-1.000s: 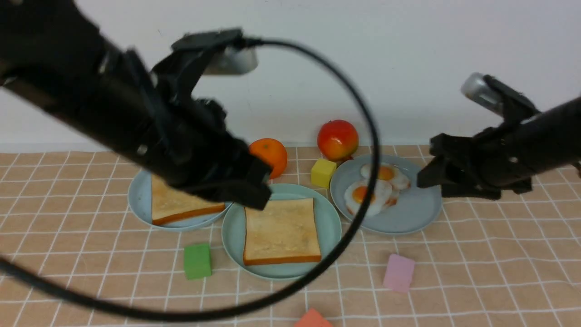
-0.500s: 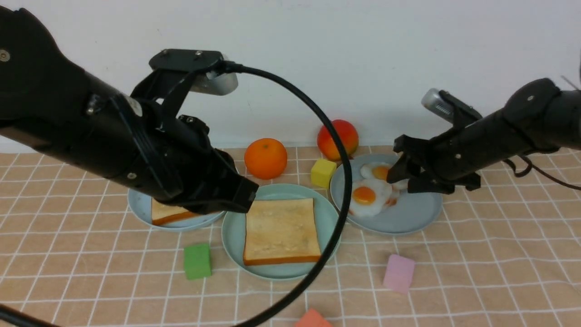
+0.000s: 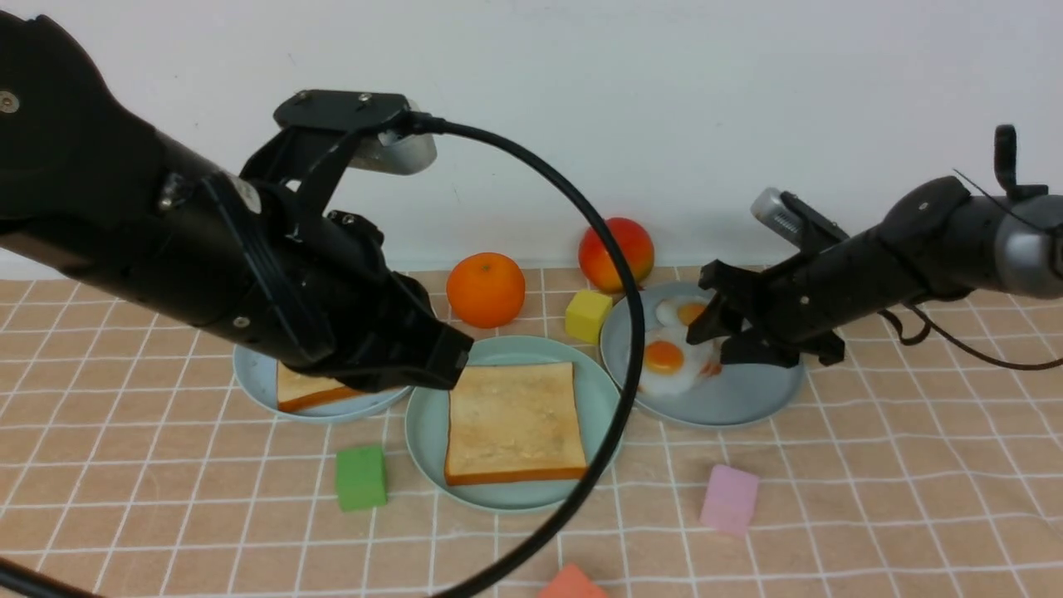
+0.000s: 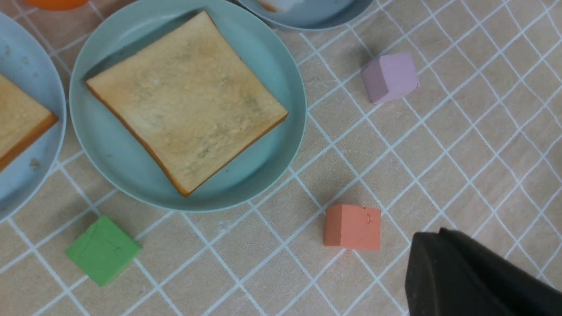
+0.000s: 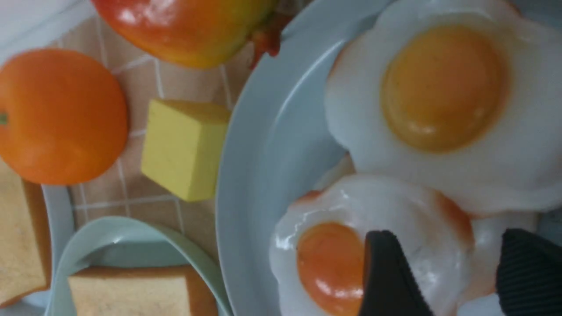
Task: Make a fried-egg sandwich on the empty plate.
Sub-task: Use the right arm to grab a fried egg
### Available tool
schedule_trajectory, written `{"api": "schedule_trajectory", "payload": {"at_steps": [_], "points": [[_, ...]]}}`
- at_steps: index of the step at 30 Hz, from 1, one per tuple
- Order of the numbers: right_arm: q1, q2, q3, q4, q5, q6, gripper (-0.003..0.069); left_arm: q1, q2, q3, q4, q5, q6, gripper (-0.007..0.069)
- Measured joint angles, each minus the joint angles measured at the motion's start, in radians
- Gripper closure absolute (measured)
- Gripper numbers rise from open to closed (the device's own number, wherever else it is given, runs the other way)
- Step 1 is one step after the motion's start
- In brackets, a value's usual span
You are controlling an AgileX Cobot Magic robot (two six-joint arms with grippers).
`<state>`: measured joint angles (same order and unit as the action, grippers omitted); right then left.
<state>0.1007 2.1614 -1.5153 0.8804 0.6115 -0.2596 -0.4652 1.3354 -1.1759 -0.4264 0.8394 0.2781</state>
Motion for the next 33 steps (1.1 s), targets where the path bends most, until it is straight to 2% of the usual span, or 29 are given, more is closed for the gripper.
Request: {"api": "schedule_trajectory", "payload": {"at_steps": [5,12,15,27,33], "points": [[0.0,0.005,-0.002,0.014,-0.001,0.0,0.0337,0.0,0.0,0.0,0.0,0.0,0.0,0.0638],[0.0,0.012,-0.002,0.015,-0.005,0.0,0.0509,0.0,0.0,0.0,0.0,0.007,0.0,0.0638],[0.0,0.012,-0.002,0.019,-0.005,0.0,0.0538,0.0,0.0,0.0,0.0,0.011,0.0,0.0638],[0.0,0.012,-0.002,0.066,0.012,0.0,0.0542,0.0,0.0,0.0,0.001,0.037,0.0,0.0637],[0.0,0.014,-0.002,0.07,0.012,0.0,0.0506,0.0,0.0,0.0,0.003,0.038,0.0,0.0634]]}}
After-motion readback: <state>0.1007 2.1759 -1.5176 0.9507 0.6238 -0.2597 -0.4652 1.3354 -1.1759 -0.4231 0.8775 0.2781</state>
